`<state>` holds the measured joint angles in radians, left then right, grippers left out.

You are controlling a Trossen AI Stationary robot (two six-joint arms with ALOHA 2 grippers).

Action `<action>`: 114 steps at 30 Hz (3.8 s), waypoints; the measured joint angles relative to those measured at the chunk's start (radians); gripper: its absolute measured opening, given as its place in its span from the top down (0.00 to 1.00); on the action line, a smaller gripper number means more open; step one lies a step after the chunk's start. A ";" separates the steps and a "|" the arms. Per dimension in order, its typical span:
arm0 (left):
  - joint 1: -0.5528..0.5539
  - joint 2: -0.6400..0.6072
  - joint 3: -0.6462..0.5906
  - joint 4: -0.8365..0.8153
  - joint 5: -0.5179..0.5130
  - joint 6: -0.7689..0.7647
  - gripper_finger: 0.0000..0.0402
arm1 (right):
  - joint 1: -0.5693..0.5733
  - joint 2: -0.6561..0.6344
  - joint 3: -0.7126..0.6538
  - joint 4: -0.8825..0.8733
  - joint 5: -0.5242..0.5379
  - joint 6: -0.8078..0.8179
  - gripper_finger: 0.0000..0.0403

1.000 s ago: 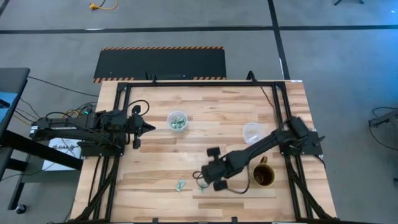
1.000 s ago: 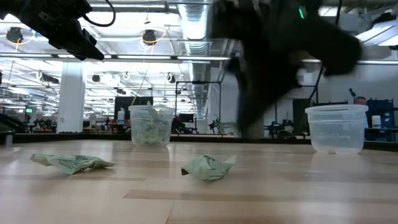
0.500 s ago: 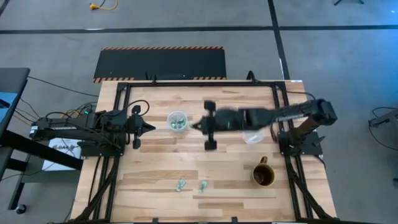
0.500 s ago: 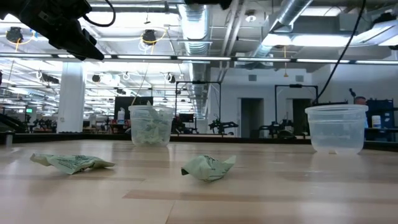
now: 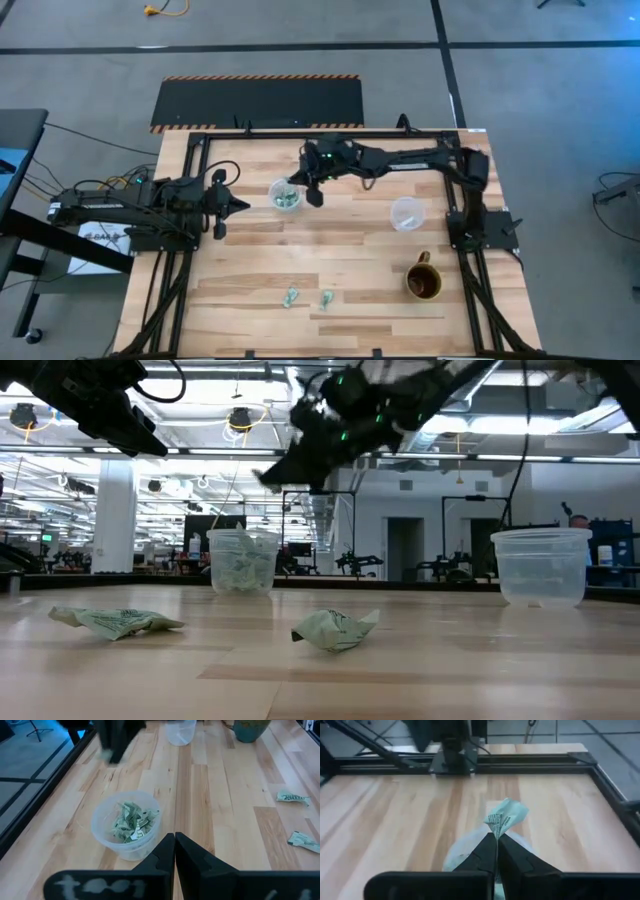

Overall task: Pick and place Stevia / Truvia into bins
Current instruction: Put the white stevia packet into the left transparent container

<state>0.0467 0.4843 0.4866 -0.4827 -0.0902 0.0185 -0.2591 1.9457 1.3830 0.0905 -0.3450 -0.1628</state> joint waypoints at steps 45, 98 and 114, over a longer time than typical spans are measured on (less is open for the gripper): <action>0.000 0.000 0.000 0.001 0.000 0.000 1.00 | 0.433 -0.201 0.114 -0.679 0.021 -0.074 0.73; 0.000 0.007 0.000 -0.001 0.000 0.000 1.00 | 0.663 0.139 0.086 -0.490 0.135 -0.162 0.65; 0.000 0.006 0.000 -0.001 0.000 0.000 1.00 | 0.677 0.177 0.083 -0.502 0.179 -0.207 0.61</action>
<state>0.0467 0.4908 0.4866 -0.4839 -0.0902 0.0185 0.4175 2.1228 1.4658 -0.4115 -0.1660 -0.3695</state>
